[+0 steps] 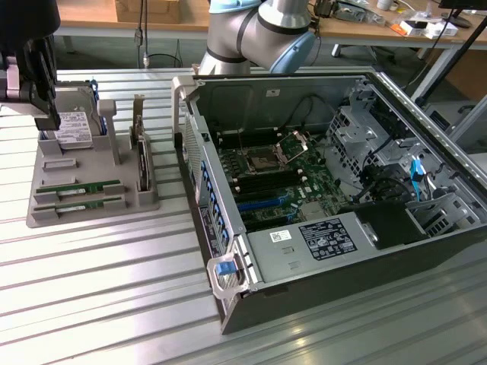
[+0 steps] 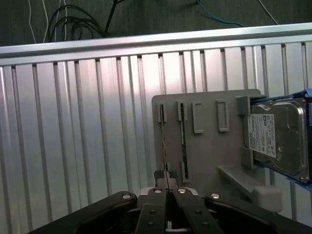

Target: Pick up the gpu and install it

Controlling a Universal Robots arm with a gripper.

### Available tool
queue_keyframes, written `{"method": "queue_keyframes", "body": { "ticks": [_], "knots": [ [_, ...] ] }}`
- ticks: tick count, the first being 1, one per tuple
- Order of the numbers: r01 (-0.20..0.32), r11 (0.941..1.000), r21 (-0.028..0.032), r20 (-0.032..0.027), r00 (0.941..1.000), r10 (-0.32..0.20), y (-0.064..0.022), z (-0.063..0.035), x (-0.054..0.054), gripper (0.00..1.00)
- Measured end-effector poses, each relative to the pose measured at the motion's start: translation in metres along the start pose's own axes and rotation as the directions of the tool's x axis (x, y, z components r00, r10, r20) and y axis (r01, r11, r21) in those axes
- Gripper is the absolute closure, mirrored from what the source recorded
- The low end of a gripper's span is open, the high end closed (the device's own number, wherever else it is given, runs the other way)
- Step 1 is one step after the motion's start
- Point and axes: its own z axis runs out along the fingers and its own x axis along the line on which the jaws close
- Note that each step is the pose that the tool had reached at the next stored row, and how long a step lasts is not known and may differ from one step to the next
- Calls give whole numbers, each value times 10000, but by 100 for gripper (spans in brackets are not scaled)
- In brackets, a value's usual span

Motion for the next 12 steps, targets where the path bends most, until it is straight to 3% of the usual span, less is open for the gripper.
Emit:
{"method": "queue_keyframes", "body": {
  "ticks": [3, 4, 5, 12],
  "knots": [
    [0, 10000, 0, 0, 10000, 0, 0, 0, 0, 89],
    [0, 10000, 0, 0, 10000, 0, 0, 0, 0, 84],
    [0, 10000, 0, 0, 10000, 0, 0, 0, 0, 70],
    [0, 10000, 1, 1, 10000, 0, -1, 4, -1, 70]
  ]
}}
